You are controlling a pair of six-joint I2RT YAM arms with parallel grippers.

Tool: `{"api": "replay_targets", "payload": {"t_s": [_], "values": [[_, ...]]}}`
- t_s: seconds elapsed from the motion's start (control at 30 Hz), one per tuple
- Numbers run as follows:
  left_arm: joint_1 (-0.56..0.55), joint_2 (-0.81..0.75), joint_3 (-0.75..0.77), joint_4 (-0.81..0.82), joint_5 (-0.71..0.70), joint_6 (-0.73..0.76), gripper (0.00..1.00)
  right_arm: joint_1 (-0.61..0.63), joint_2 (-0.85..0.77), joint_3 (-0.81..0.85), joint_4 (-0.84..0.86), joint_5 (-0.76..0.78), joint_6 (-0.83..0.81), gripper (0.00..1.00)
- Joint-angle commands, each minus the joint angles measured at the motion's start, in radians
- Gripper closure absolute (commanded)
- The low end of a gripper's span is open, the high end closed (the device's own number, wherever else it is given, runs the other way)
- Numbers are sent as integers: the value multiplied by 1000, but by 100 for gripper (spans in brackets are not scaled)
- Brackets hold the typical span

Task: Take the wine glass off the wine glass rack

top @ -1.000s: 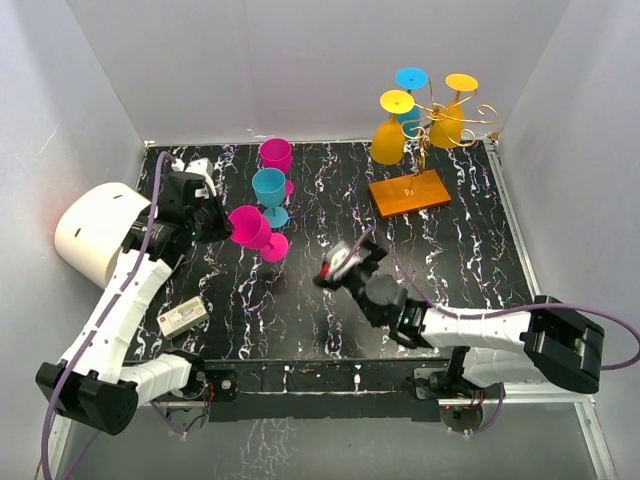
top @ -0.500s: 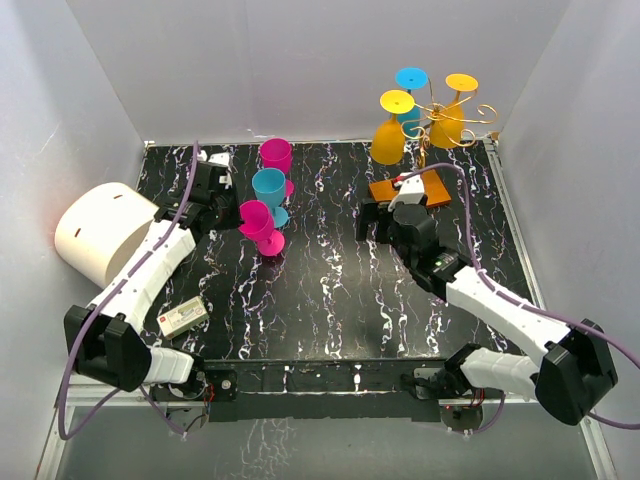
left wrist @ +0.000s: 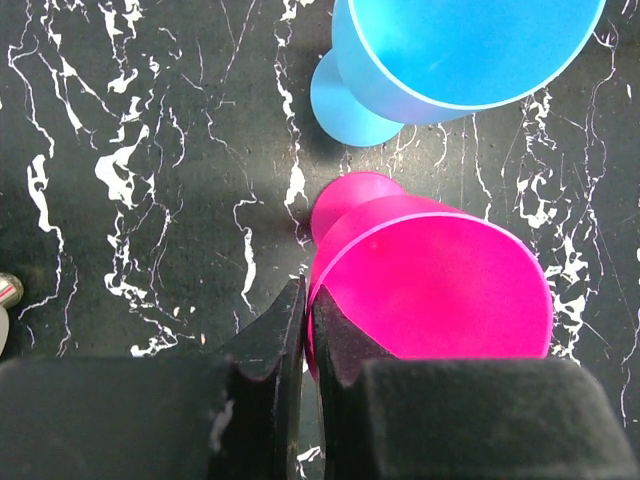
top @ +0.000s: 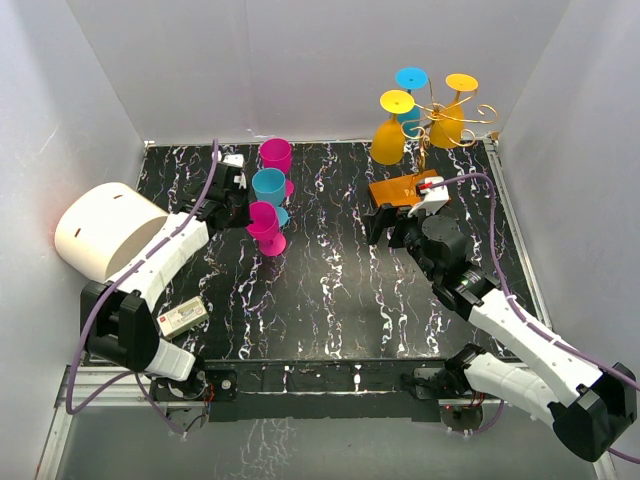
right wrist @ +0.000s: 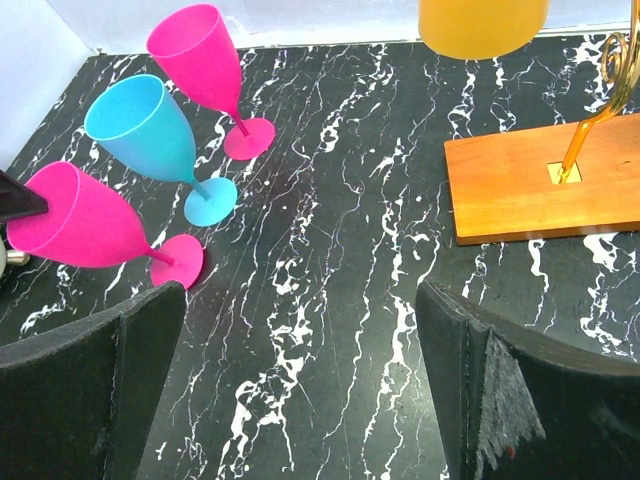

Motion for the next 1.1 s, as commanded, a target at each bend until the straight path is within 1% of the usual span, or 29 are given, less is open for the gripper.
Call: {"api": "replay_targets", "payload": {"t_s": [0.0, 0.13, 0.2, 0.23, 0.33, 0.4, 0.47, 0.53, 0.7, 0.8, 0.87, 0.93, 1.07], "values": [[-19, 6, -3, 34, -19, 11, 93, -3, -3, -4, 26, 0, 9, 2], [-22, 21, 4, 21, -27, 10, 91, -4, -4, 1, 20, -8, 18, 2], [-22, 15, 7, 17, -22, 10, 87, -4, -7, 7, 15, -8, 19, 2], [-22, 11, 11, 11, -20, 10, 82, -4, -9, 11, 11, -10, 21, 2], [-22, -14, 21, -10, -20, 10, 61, -4, -19, 30, -3, -14, 22, 2], [-22, -39, 21, -23, -17, 9, 51, -4, -27, 49, -21, -22, 19, 2], [-22, -65, 24, -36, -6, 10, 44, -4, -36, 71, -39, -48, 12, 2], [-22, -105, 29, -59, 2, 4, 39, -3, -44, 100, -74, -87, 3, 2], [-22, -234, 10, -120, 14, -30, 25, -4, -87, 220, -217, -241, 4, 2], [-22, -319, -14, -137, 51, -66, 18, -4, -113, 289, -264, -270, 5, 2], [-22, -365, -24, -143, 77, -92, 15, -4, -114, 345, -287, -217, 13, 2], [-22, -402, -29, -145, 109, -113, 14, -4, -93, 413, -316, -123, 19, 2], [-22, -449, -34, -145, 173, -147, 13, -5, 20, 568, -360, 53, -40, 2]]}}
